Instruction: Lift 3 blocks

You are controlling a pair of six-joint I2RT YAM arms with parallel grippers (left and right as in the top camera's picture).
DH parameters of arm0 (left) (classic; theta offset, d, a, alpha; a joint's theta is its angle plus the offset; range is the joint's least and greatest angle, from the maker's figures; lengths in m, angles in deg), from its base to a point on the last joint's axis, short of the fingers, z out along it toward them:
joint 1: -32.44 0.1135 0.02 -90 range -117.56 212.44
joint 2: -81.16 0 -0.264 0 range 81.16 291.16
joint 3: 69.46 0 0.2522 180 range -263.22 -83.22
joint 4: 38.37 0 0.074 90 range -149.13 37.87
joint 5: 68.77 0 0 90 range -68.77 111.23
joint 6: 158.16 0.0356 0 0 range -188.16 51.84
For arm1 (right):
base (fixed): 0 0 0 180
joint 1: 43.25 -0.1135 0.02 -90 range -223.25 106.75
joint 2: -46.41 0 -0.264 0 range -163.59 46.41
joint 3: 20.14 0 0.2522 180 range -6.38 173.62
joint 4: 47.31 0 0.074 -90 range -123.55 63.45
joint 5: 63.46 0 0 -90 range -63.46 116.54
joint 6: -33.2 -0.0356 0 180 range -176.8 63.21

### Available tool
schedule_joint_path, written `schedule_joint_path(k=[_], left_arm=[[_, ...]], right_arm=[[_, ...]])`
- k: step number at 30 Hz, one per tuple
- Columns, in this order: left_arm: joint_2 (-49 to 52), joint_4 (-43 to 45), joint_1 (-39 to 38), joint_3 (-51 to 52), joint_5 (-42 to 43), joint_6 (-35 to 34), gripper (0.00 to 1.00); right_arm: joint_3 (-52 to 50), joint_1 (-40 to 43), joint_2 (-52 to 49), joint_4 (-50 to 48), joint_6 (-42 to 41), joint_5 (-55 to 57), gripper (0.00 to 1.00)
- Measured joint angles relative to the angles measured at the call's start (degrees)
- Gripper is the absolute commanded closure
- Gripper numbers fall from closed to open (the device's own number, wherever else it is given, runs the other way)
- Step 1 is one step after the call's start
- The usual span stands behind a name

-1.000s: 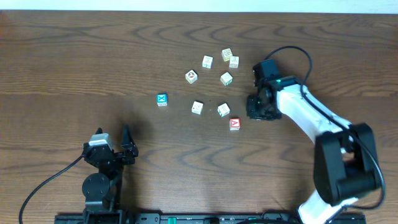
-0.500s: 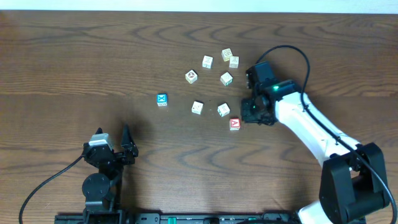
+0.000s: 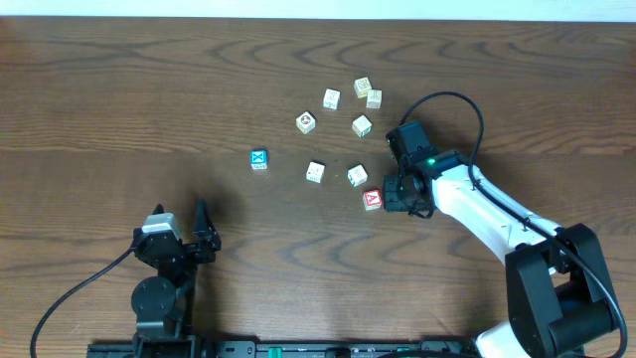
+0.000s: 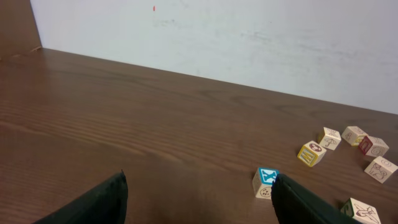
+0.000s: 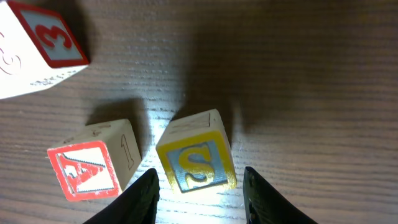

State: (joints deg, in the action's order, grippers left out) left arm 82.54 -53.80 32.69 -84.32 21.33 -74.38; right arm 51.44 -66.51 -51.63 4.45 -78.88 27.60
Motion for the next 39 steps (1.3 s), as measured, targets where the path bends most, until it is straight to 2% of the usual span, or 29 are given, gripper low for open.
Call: schedule_joint_path(k=[15,24,28,32,35,39], left_arm=[[0.0,0.0,0.0,0.0,0.0,0.0,0.26],[0.0,0.0,0.0,0.0,0.0,0.0,0.26],[0.0,0.0,0.0,0.0,0.0,0.0,0.26],[0.0,0.0,0.0,0.0,0.0,0.0,0.26],[0.0,0.0,0.0,0.0,0.0,0.0,0.26],[0.0,0.0,0.0,0.0,0.0,0.0,0.25]], right_arm=[[0.0,0.0,0.0,-0.1,-0.6,-1.7,0.66],[0.0,0.0,0.0,0.3,-3.2,-2.8,0.65],[0.0,0.0,0.0,0.2,-2.5,-2.8,0.68],[0.1,0.0,0.0,1.6,-1.5,-2.6,0.60],[1.0,0.0,0.7,4.5,-0.9,-2.3,0.58],[3.7,0.0,4.5,6.8,-0.2,-1.9,0.46]])
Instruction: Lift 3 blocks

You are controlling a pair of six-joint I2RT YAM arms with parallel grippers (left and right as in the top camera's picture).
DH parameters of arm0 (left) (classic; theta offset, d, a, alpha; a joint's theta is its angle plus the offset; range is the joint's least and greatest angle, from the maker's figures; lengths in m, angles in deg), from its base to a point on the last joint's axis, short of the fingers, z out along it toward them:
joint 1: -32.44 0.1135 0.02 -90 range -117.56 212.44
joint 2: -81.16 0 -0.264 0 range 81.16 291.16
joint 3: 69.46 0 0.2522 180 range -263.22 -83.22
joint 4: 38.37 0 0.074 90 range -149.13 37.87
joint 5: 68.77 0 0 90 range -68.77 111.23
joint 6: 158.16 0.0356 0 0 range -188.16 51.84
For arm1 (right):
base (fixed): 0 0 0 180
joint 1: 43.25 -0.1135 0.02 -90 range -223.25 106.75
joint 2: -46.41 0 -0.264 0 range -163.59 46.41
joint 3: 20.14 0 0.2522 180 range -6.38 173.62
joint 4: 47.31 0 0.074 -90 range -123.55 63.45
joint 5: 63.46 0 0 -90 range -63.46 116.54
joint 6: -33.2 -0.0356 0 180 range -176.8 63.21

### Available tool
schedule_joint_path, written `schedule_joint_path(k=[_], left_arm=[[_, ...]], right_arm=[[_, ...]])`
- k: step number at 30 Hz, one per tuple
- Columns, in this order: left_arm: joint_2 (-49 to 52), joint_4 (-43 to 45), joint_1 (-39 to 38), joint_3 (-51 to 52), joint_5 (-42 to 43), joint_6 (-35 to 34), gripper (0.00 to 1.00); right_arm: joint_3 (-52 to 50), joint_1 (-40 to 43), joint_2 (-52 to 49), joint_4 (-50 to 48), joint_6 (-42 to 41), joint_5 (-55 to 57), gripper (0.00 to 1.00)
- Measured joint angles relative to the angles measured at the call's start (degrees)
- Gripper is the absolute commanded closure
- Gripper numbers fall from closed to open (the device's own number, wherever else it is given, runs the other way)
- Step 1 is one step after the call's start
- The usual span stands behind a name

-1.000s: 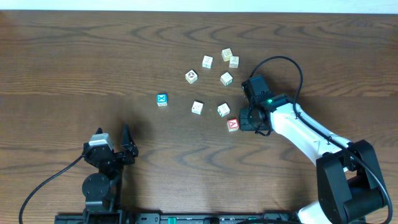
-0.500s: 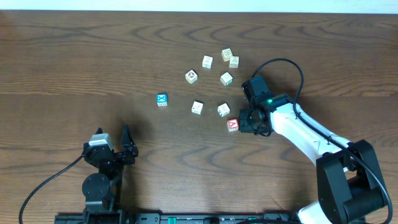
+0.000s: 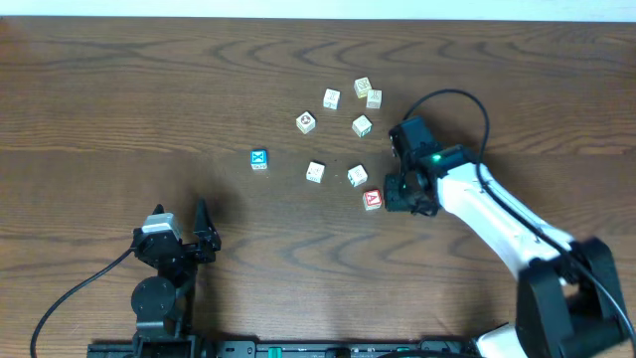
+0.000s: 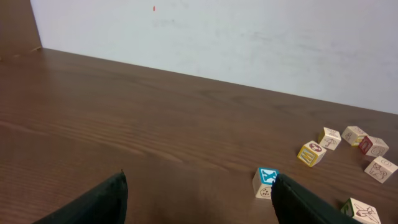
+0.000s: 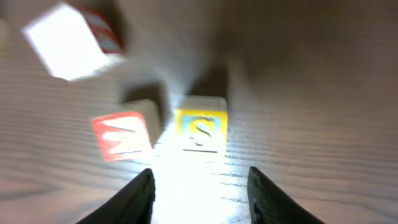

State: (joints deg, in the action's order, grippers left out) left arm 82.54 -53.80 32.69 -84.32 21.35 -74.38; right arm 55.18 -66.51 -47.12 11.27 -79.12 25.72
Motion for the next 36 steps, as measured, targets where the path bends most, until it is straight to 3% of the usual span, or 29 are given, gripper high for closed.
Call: schedule_joint_path(k=[3,6,13,21,23,32,36], left_arm=[[0.0,0.0,0.0,0.0,0.0,0.0,0.26],[0.0,0.0,0.0,0.0,0.0,0.0,0.25],[0.0,0.0,0.0,0.0,0.0,0.0,0.26],[0.0,0.0,0.0,0.0,0.0,0.0,0.26],[0.0,0.0,0.0,0.0,0.0,0.0,0.26],[0.0,0.0,0.0,0.0,0.0,0.0,0.25],[0.0,0.0,0.0,0.0,0.0,0.0,0.26]], right_arm=[[1.5,0.0,4.1,-0.2,0.7,0.2,0.46],[1.8,0.0,6.5,-1.6,0.8,0.4,0.30],[1.9,-0.2,5.0,-9.9,6.5,-3.0,0.15],[1.9,-2.1,1.2,-13.4,16.8,-6.1,0.21],[1.9,-2.2,-1.6,-14.4,18.8,-6.4,0.26],[1.9,-2.3,-9.9,-17.9,22.0,-7.6,0.32],[1.9,-3.3,-11.9,-18.1,23.5,-7.9,0.39]])
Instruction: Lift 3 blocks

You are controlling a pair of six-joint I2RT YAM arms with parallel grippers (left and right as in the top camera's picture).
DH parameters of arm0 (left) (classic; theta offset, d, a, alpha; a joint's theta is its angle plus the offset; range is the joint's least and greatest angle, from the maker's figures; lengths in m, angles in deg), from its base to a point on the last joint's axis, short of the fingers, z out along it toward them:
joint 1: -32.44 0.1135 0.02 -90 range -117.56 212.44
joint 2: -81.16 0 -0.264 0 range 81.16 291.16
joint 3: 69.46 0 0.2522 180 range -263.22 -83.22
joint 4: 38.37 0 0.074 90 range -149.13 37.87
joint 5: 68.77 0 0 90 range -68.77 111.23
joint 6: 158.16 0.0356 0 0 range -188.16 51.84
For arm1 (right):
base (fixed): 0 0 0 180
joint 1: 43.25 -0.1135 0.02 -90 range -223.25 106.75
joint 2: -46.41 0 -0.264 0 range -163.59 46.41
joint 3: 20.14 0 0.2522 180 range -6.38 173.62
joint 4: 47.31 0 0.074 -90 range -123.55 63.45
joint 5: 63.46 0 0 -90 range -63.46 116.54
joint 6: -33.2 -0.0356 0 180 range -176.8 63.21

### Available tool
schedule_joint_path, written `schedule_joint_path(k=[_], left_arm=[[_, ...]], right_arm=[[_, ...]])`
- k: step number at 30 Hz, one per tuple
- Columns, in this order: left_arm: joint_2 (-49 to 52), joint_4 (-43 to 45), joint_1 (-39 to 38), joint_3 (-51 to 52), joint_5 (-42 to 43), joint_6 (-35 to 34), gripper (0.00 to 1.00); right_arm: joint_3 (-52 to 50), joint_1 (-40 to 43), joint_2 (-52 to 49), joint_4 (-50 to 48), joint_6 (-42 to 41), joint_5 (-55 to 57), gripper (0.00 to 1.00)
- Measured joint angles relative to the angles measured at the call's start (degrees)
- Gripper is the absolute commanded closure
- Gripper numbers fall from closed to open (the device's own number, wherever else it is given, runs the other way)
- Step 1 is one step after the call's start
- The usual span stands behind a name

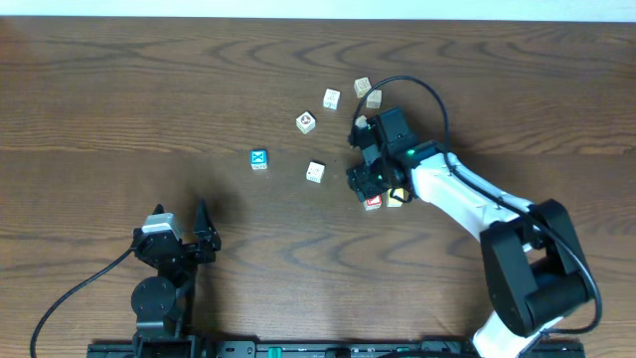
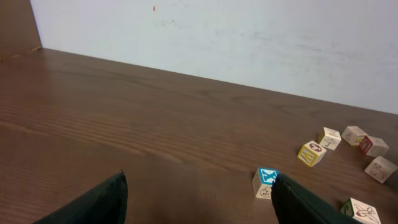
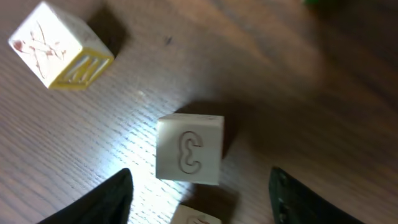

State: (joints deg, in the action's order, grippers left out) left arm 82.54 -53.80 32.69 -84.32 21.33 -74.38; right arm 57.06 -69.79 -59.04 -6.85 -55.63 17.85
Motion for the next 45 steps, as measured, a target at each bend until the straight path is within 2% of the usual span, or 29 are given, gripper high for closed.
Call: schedule_joint_path(k=[14,29,41,45], left_arm=[[0.0,0.0,0.0,0.0,0.0,0.0,0.26],[0.0,0.0,0.0,0.0,0.0,0.0,0.26],[0.0,0.0,0.0,0.0,0.0,0.0,0.26],[0.0,0.0,0.0,0.0,0.0,0.0,0.26]], right_arm=[[0.0,-2.5,-0.6,-1.5,0.4,-0.1,0.70],[0.1,-2.5,-0.6,-1.5,-5.6,1.4,0.77],[0.7,-7.1,-0.6,1.8,-6.7,3.0,0.76],[0.6,-7.9,-0.6,4.4,-8.7,3.4,0.81]])
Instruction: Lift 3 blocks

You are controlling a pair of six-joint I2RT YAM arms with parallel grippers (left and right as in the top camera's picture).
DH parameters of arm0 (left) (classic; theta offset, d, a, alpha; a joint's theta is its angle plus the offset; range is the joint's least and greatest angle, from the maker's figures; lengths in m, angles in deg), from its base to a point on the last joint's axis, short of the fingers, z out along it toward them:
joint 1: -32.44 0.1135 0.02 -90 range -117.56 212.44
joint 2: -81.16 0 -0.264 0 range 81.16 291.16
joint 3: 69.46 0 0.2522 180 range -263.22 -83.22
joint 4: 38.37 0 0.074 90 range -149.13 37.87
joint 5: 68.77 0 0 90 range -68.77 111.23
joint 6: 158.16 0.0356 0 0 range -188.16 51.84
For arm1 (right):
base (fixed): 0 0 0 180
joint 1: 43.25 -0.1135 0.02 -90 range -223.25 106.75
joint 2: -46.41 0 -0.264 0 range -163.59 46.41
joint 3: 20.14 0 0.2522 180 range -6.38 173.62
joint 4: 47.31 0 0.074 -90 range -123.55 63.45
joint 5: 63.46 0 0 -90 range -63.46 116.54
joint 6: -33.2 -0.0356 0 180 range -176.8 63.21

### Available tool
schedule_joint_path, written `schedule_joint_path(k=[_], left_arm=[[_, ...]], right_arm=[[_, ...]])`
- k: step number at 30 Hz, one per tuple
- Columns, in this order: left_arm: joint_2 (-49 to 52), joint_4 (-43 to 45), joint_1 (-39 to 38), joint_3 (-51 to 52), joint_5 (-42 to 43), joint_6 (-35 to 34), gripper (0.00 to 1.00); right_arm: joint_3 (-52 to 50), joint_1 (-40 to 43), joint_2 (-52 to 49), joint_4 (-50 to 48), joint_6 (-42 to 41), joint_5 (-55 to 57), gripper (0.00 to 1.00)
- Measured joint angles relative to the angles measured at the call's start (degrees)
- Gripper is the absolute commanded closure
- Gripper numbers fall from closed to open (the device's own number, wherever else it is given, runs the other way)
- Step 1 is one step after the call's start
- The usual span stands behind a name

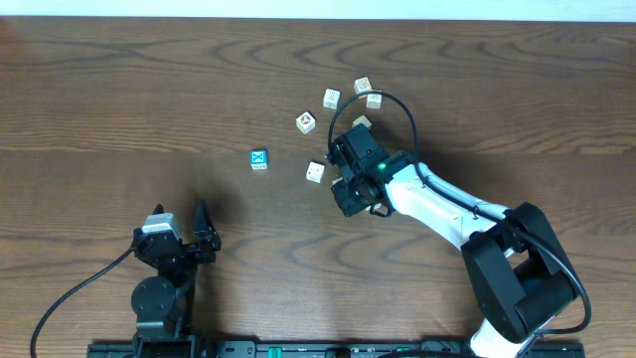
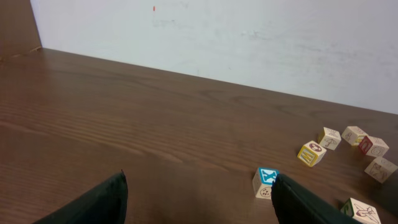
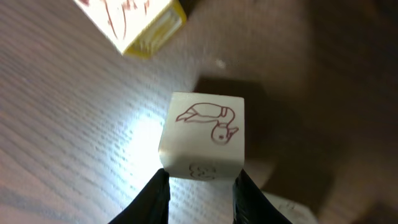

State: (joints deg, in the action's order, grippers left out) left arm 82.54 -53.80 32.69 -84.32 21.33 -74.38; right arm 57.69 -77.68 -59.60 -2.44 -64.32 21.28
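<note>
In the right wrist view a white block (image 3: 202, 134), with a bird drawing on top and a "3" on its near side, sits between my right gripper's fingers (image 3: 158, 196). My right gripper (image 3: 200, 183) is shut on that block, and the block's shadow falls apart from it to the upper right. Overhead, the right gripper (image 1: 349, 195) covers that block near the cluster's lower edge. A yellow-edged block (image 3: 134, 22) lies just beyond it. My left gripper (image 2: 199, 208) rests open near the table's front left, holding nothing. The blue block (image 1: 258, 159) stands alone, left of the cluster.
Several loose blocks lie at the back of the cluster, among them one (image 1: 306, 121), another (image 1: 331, 98) and a third (image 1: 363, 86). A white block (image 1: 315, 172) lies just left of the right gripper. The right arm (image 1: 437, 204) stretches across the table's right half.
My right gripper stood wide open above the white "3" block; now its fingers are shut on that block. Overhead it sits a little further left and nearer the front. The left arm is unchanged.
My right gripper first stood open around the yellow "S" block beside the red "A" block. Then it was further back from both, still open. Later it hung wide open over the white "3" block, and now it is shut on it. The left gripper never moved.
</note>
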Motion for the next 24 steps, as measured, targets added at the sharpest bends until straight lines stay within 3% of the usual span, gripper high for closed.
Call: schedule_joint_path(k=[16,24], left_arm=[[0.0,0.0,0.0,0.0,0.0,0.0,0.26],[0.0,0.0,0.0,0.0,0.0,0.0,0.26]], right_arm=[[0.0,-1.0,0.0,5.5,-5.5,1.6,0.85],[0.0,-5.2,0.0,5.2,-6.6,2.6,0.62]])
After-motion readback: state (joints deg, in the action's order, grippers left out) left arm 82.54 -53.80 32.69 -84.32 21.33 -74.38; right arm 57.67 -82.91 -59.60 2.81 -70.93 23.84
